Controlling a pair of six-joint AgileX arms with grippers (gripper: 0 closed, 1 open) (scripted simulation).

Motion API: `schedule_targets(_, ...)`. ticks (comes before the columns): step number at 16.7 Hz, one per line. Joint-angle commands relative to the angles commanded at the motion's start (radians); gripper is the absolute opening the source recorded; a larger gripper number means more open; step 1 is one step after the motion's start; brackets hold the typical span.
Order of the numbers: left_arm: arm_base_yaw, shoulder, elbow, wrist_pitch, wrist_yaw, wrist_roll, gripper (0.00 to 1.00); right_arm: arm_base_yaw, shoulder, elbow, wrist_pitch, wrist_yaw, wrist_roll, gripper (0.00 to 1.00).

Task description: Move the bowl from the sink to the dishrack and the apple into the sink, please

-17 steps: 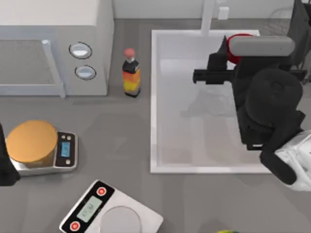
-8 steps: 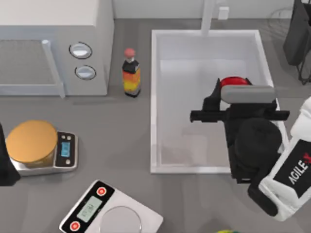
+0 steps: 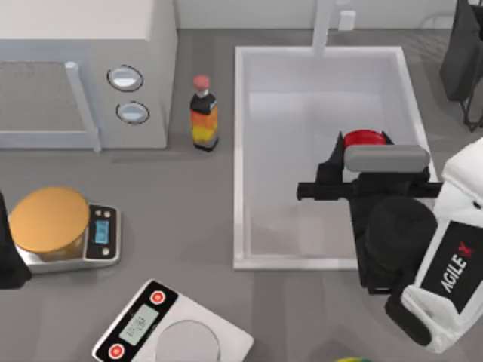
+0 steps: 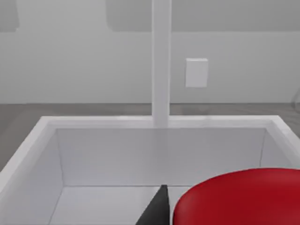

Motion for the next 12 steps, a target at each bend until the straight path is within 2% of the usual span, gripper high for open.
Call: schedule_targets(12, 0.000, 0.000, 0.000, 0.000, 0.000, 0.000, 1.00, 0.000, 0.000, 0.000, 0.000, 0.000, 0.000, 0.98)
